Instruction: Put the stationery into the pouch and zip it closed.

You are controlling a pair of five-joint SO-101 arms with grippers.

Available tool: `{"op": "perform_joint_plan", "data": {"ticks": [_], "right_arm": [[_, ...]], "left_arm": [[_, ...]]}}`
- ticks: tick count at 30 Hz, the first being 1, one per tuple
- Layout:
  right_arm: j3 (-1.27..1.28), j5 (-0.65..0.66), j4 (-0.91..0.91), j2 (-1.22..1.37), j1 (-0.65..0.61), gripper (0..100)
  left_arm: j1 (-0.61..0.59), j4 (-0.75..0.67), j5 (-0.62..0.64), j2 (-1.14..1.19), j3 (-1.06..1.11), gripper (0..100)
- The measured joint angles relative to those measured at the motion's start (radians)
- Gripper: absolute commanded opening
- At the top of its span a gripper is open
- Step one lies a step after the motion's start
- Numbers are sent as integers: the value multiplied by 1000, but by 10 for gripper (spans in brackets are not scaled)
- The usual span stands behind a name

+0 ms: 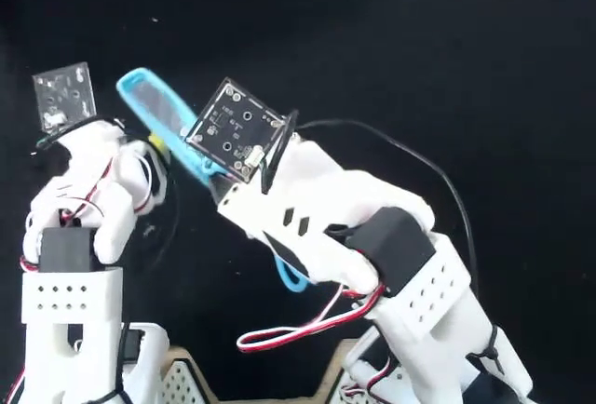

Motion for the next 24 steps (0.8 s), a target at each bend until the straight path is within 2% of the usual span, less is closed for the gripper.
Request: {"op": "perform_joint_plan", "data": {"ticks": [4, 8, 14, 20, 24], "right_arm": [[0, 0, -25, 0, 0, 10], [0, 26, -31, 0, 0, 10], [0, 41, -31, 0, 8, 10], [2, 41, -26, 0, 55, 10], [2, 41, -21, 0, 55, 10]], "left_arm": [[29, 172, -5, -87, 0, 223], [157, 292, -84, -255, 17, 266], [288, 244, -98, -539, 209, 268], [301, 112, -98, -793, 420, 270], [301, 61, -98, -784, 480, 270]]}}
